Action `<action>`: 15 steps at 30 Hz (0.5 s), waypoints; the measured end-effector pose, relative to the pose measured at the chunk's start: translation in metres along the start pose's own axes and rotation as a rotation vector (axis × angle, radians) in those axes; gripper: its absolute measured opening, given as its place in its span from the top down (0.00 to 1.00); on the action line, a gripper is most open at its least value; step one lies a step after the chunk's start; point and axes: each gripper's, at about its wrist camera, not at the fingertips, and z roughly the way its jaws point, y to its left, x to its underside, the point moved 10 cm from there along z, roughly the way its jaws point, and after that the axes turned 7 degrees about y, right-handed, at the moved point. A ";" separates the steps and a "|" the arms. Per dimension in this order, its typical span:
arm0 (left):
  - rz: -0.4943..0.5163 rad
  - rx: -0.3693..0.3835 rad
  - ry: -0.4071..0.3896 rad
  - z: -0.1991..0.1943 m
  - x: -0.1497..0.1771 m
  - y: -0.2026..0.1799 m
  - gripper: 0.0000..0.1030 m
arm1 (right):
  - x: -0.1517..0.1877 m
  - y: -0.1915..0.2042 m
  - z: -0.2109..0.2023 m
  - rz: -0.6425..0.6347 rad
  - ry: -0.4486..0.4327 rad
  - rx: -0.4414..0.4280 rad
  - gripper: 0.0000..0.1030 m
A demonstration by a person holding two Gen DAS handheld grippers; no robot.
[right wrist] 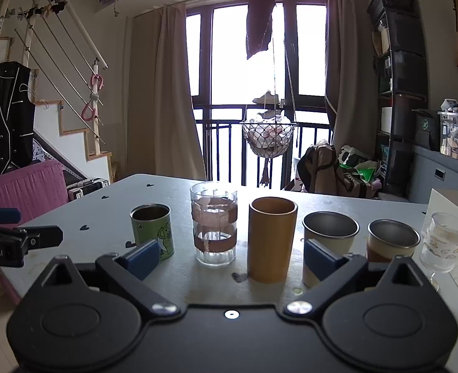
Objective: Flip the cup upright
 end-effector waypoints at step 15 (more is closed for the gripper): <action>-0.002 -0.005 0.002 0.000 0.001 0.001 0.00 | 0.000 -0.001 0.000 -0.001 -0.001 0.004 0.02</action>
